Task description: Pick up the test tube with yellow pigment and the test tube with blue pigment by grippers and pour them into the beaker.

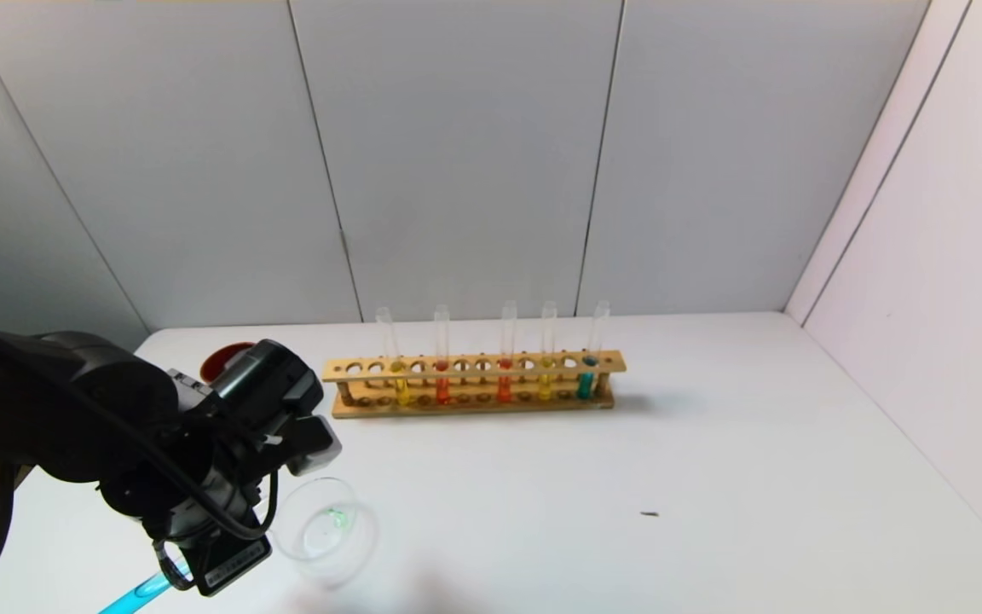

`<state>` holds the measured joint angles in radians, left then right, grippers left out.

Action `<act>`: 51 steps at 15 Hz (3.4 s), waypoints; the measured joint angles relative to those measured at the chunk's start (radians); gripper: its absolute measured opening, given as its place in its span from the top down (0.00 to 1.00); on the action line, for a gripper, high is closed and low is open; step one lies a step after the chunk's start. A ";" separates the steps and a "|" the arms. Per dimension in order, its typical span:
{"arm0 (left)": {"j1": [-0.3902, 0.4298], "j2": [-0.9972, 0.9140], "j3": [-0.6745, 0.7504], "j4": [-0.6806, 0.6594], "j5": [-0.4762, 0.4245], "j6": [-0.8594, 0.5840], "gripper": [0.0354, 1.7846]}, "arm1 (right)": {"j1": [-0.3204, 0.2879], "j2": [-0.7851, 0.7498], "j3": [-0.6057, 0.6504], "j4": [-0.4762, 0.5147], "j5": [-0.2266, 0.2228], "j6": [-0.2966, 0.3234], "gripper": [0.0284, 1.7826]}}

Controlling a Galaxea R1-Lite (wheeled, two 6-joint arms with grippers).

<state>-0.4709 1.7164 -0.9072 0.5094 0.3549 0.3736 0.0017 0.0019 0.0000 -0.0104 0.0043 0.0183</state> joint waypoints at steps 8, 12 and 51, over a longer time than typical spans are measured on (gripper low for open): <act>-0.018 0.081 -0.070 0.033 0.019 0.002 0.85 | 0.000 0.000 0.000 0.000 0.000 0.000 0.02; -0.022 0.109 -0.103 0.087 0.026 0.008 0.85 | 0.000 0.000 0.000 0.000 0.000 0.000 0.02; -0.120 0.397 -0.406 0.497 0.194 0.005 0.85 | 0.000 0.000 0.000 0.000 0.000 0.000 0.02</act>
<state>-0.5906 2.1134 -1.3132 1.0064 0.5489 0.3785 0.0017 0.0019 0.0000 -0.0104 0.0047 0.0183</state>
